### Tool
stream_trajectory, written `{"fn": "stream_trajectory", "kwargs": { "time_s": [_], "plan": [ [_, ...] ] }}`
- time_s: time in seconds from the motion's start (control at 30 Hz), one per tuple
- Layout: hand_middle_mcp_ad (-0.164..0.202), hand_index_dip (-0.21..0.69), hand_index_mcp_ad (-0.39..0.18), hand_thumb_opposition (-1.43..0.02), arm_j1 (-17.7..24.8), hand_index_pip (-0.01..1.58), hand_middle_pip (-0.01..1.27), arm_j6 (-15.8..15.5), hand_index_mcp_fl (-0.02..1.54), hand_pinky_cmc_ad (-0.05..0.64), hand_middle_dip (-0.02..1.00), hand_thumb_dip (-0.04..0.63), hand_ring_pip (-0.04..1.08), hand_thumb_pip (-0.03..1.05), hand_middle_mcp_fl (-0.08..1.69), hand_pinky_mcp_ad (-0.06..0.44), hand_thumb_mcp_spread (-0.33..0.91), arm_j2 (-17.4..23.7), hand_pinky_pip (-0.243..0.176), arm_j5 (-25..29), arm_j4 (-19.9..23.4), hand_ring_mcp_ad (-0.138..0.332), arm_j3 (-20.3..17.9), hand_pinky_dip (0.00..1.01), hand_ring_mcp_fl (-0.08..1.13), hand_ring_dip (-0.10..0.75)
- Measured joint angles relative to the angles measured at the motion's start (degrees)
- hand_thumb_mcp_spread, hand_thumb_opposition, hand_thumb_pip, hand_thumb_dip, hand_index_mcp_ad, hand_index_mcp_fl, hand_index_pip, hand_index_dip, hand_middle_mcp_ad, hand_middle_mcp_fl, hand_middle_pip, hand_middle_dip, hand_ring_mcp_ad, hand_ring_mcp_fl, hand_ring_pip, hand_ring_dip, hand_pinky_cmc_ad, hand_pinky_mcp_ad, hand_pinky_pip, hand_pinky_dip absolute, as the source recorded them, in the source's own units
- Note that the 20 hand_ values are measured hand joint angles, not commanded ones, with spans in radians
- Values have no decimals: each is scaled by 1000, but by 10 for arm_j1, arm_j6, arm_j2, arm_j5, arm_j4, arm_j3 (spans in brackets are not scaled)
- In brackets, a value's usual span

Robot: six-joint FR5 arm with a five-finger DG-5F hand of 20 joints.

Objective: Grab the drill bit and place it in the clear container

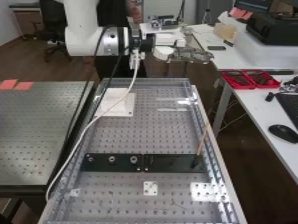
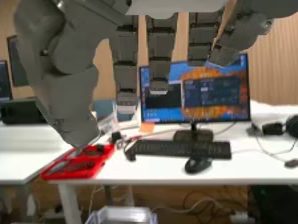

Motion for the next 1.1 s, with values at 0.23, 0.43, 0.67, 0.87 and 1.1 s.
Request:
{"fn": "stream_trajectory", "kwargs": {
  "time_s": [0.23,0.43,0.67,0.87,1.1],
  "plan": [
    [49,531,-73,-763,-11,66,105,-33,595,312,271,204,101,419,339,152,363,80,-59,18,23,166,-33,159,52,58],
    [45,536,-42,-724,-21,37,105,-44,585,312,271,126,101,351,339,147,288,149,-59,61,32,180,-64,154,51,58],
    [70,476,-16,-709,-32,37,110,-34,438,316,272,51,106,267,293,232,237,163,-59,103,-2,220,-61,171,56,58],
    [91,435,-3,-712,-30,37,110,-35,417,328,264,52,108,265,293,265,239,160,-59,116,-18,227,-50,171,51,58],
    [93,410,0,-698,-27,35,119,-26,403,365,248,37,119,265,293,281,239,155,-59,115,-27,227,-43,169,42,58]
  ]
}}
